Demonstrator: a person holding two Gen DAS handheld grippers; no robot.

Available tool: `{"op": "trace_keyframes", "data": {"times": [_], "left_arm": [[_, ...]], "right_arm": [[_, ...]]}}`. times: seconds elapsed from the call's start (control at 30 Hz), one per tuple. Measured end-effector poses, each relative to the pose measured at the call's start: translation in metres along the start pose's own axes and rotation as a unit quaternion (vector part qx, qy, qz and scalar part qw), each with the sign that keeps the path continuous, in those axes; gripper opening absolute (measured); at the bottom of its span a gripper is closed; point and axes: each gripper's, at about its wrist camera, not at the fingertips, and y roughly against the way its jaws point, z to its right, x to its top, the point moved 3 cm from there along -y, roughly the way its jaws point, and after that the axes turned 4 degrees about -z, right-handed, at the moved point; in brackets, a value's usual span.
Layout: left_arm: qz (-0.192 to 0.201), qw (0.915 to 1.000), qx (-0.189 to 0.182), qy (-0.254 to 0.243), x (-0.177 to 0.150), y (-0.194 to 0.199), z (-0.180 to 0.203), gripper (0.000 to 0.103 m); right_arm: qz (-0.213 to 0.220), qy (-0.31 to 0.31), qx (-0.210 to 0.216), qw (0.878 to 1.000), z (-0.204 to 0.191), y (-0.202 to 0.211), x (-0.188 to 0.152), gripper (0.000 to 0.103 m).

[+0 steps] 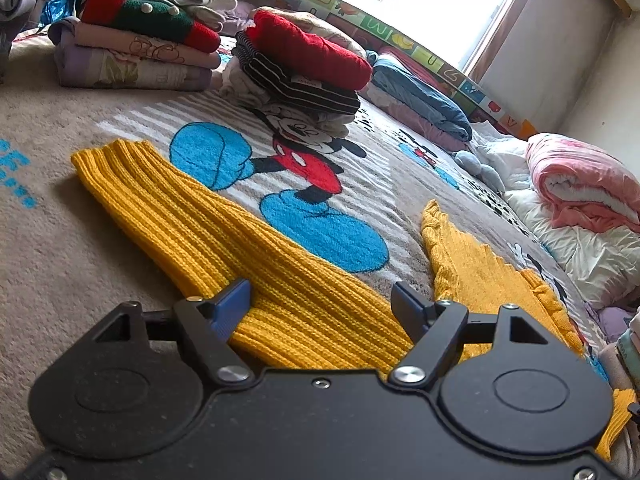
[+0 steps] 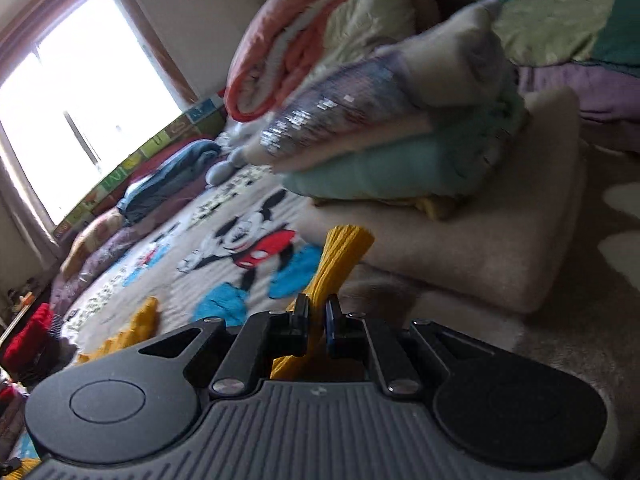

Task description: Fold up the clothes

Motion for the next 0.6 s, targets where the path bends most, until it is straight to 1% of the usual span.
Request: {"op": "trace_keyframes", "data": {"times": [0.1,0.13,0.2,0.27,0.37,0.43,0.53,0.6], "left_arm": [[0.000,1.0000,0.001,0.000,0.000,0.000,0.000,0.077],[0.000,1.0000,0.002,0.001,0.000,0.000,0.000,0.077],[0.001,1.0000,0.002,0.002,0.000,0.001,0.001,0.077],[0.002,1.0000,0.004,0.001,0.000,0.002,0.001,0.077],[0.008,0.9998,0.016,-0.009,0.000,0.005,0.007,0.077],[0.021,0.9993,0.024,-0.019,-0.001,0.013,0.014,0.077],[0.044,0.9971,0.000,-0.062,-0.004,0.028,0.037,0.075],[0.048,0.9917,-0.027,-0.116,-0.013,0.036,0.060,0.073]], "right_arm": [[-0.026,-0.008,-0.044,0.999,0.009,-0.013,-0.001,0.010],[-0.028,-0.005,-0.057,0.998,0.010,-0.014,-0.001,0.010],[-0.019,0.015,-0.073,0.997,0.005,-0.008,0.000,0.010],[0.000,0.049,-0.070,0.996,-0.007,0.003,0.000,0.010],[0.016,0.123,-0.026,0.992,-0.048,0.022,-0.013,0.010],[0.011,0.183,0.017,0.983,-0.082,0.032,-0.028,0.010],[-0.007,0.270,0.083,0.959,-0.132,0.043,-0.060,0.010],[-0.020,0.316,0.119,0.941,-0.158,0.049,-0.083,0.010]]}}
